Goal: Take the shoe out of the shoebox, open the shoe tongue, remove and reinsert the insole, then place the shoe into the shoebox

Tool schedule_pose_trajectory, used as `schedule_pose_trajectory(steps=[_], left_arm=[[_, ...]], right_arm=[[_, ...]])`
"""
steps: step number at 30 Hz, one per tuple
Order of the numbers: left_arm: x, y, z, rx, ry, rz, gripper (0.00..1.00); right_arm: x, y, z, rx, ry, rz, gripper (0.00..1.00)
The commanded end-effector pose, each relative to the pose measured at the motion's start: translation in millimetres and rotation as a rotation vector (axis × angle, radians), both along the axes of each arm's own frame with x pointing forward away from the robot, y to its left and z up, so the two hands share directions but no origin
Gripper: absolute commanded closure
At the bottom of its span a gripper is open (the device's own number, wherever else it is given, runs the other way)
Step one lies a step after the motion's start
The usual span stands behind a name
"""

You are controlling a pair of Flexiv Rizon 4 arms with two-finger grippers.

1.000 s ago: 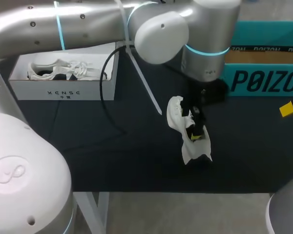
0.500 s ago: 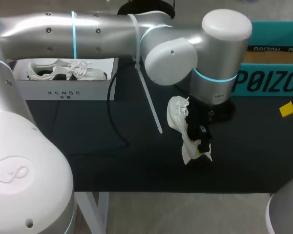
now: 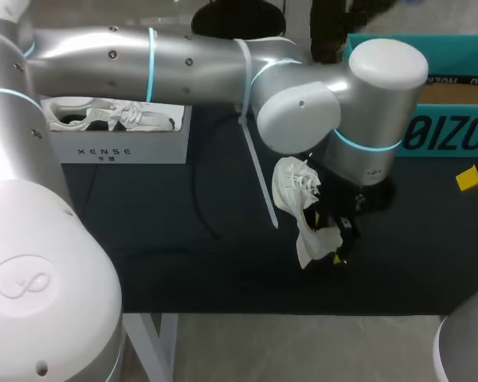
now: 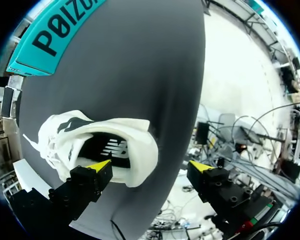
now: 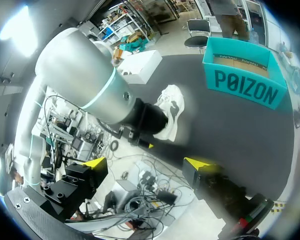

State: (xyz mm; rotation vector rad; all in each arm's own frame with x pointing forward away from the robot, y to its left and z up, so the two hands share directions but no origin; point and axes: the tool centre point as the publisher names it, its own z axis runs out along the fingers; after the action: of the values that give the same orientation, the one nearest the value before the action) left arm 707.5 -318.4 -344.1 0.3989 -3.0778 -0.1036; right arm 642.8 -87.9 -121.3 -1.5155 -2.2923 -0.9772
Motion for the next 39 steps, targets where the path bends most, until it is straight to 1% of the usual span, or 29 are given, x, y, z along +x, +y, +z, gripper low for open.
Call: schedule_pose_trajectory(steps=[1, 10, 11, 12, 13, 27, 35, 39], left_arm=[[1.2, -4.7, -8.2, 0.003, 0.013, 0.001, 0.0], [2.7, -10.1, -18.2, 0.024, 0.019, 0.002, 0.0], [3.2, -10.4, -18.8, 0.025, 0.019, 0.004, 0.16], [3.6, -10.5, -19.1, 0.024, 0.018, 0.008, 0.91], [3.8, -10.5, -19.1, 0.027, 0.012, 0.008, 1.0], [10.2, -7.1, -15.3, 0.035, 0.007, 0.016, 1.0], [12.0, -2.3, -7.0, 0.034, -0.015, 0.023, 1.0], [14.2, 5.9, 2.3, 0.035, -0.027, 0.036, 1.0]], right_arm=[[-6.8, -0.3, -2.5, 0.001, -0.009, -0.009, 0.0], [-6.8, -0.3, -2.5, 0.001, -0.009, -0.009, 0.0], [-6.8, -0.3, -2.5, 0.001, -0.009, -0.009, 0.0], [-6.8, -0.3, -2.5, 0.001, -0.009, -0.009, 0.0], [-6.8, -0.3, -2.5, 0.001, -0.009, -0.009, 0.0], [-6.8, -0.3, -2.5, 0.001, -0.009, -0.009, 0.0], [-6.8, -0.3, -2.5, 0.001, -0.009, -0.009, 0.0], [-6.8, -0.3, -2.5, 0.001, -0.009, -0.009, 0.0]])
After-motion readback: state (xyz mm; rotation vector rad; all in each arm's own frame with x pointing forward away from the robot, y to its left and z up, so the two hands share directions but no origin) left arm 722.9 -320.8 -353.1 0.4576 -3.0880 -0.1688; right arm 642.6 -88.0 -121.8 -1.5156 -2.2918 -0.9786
